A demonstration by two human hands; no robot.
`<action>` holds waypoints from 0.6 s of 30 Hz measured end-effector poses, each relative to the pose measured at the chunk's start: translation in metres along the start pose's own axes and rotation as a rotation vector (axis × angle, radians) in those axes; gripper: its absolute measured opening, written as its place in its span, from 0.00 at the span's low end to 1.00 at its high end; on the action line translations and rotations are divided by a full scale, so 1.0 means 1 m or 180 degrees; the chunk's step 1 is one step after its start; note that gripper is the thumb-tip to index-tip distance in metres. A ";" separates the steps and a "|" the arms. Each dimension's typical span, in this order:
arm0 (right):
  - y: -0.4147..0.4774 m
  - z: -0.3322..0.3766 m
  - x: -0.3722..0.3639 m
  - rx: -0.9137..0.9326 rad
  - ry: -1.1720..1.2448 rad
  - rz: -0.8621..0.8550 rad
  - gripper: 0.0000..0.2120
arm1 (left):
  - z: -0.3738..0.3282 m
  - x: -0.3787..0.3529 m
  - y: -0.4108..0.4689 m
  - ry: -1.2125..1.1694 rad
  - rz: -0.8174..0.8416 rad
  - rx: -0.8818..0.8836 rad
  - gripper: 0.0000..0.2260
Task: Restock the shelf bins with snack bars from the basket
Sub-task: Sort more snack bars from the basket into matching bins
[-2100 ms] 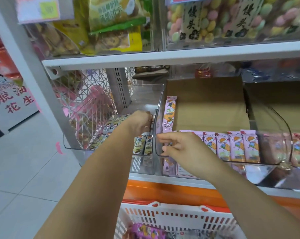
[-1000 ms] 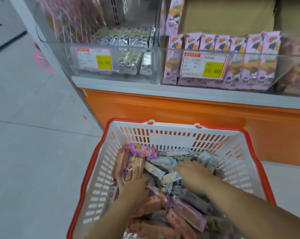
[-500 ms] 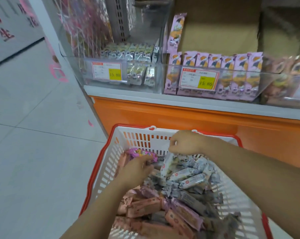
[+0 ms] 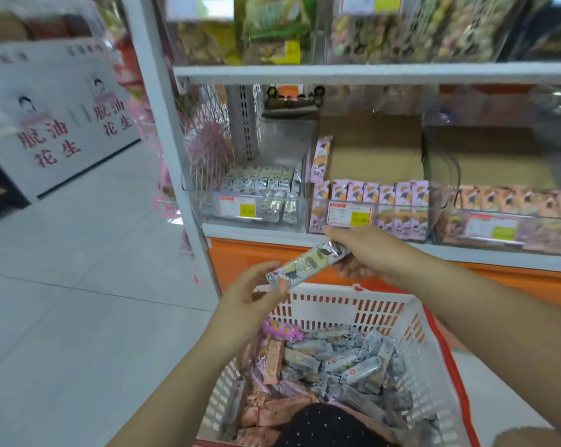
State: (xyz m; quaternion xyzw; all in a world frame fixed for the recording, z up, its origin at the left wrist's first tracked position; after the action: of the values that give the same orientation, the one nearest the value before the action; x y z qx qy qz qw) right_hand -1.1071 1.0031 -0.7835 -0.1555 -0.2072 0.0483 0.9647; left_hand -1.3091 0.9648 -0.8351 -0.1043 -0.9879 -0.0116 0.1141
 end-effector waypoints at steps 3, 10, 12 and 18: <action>-0.012 0.016 0.001 -0.0037 0.0277 -0.0035 0.17 | -0.021 0.007 0.003 -0.0550 -0.0329 -0.0020 0.10; -0.026 0.051 0.011 0.0741 -0.0387 0.0443 0.17 | -0.070 0.016 0.034 -0.1677 -0.0718 0.0242 0.19; -0.020 0.059 0.018 0.0864 -0.0502 0.0332 0.15 | -0.080 0.019 0.045 -0.1840 -0.0682 0.0289 0.22; 0.008 0.061 0.010 0.0510 0.0419 -0.0097 0.16 | -0.081 -0.003 0.075 -0.2804 -0.0549 0.0544 0.25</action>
State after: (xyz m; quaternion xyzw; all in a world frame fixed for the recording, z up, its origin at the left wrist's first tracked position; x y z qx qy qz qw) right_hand -1.1236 1.0289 -0.7295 -0.0775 -0.1412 0.0396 0.9861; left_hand -1.2721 1.0340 -0.7571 -0.0069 -0.9448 0.1059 -0.3101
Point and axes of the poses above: each hand's wrist, its own y-axis towards the middle knuckle, its own x-axis out of the back of the hand, z = x × y, the point moved 2 cm from there along y, towards the middle knuckle, and after that the axes turned 1 degree about -y, right-handed, at the moved point
